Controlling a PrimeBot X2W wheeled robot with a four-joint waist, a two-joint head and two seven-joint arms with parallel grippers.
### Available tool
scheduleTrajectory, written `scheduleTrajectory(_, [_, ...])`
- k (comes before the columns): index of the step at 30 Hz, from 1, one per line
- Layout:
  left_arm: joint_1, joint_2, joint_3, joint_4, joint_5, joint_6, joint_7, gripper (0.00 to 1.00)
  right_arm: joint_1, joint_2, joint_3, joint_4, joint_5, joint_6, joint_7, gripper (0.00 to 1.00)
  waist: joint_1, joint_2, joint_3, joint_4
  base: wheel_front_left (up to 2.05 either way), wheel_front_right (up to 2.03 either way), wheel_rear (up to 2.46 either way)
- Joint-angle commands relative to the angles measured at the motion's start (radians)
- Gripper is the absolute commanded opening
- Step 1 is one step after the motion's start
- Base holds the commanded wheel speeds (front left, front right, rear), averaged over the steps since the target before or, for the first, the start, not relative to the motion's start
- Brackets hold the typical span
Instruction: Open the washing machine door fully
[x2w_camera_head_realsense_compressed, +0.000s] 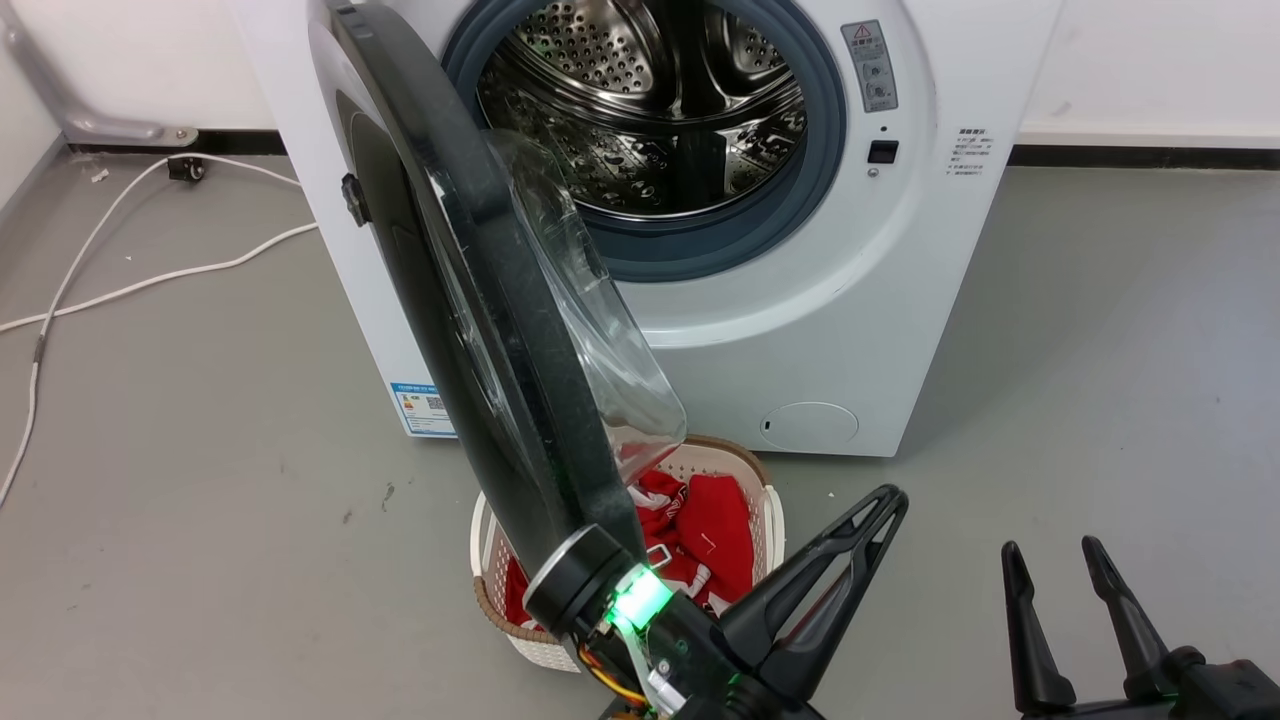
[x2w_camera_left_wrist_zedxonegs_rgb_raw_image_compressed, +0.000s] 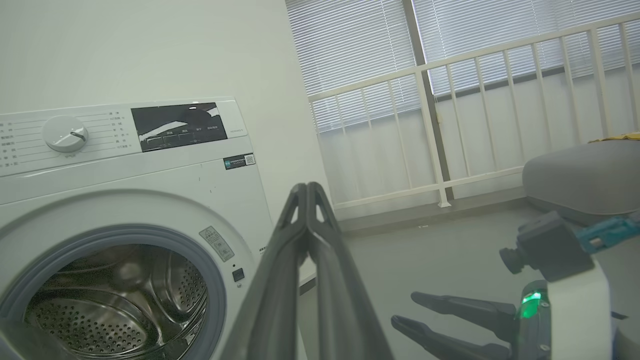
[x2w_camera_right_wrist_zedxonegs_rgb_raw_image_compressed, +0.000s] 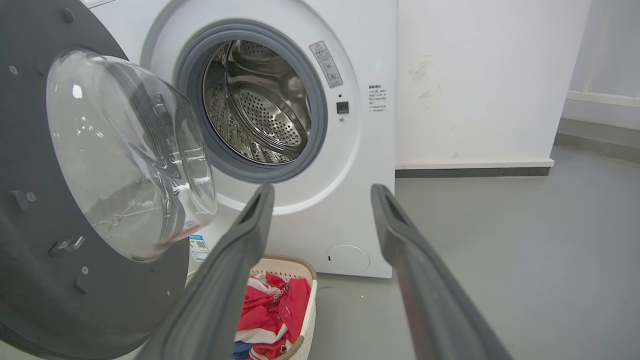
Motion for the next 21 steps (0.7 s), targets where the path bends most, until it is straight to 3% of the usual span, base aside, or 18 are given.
scheduleTrajectory(1, [0.018, 0.002, -0.008, 0.021, -0.007, 0.005, -0.002, 0.00, -0.019, 0.004, 0.001, 0.002, -0.006, 0.000, -0.002, 1.00, -0.0001, -0.0001, 0.003, 0.003, 0.00, 0.00, 0.00])
scheduleTrajectory(21, [0.076, 0.041, 0.061, 0.230, -0.068, 0.037, -0.002, 0.00, -0.038, 0.004, 0.006, 0.005, -0.015, 0.000, -0.002, 1.00, -0.0001, -0.0001, 0.039, 0.008, 0.00, 0.00, 0.00])
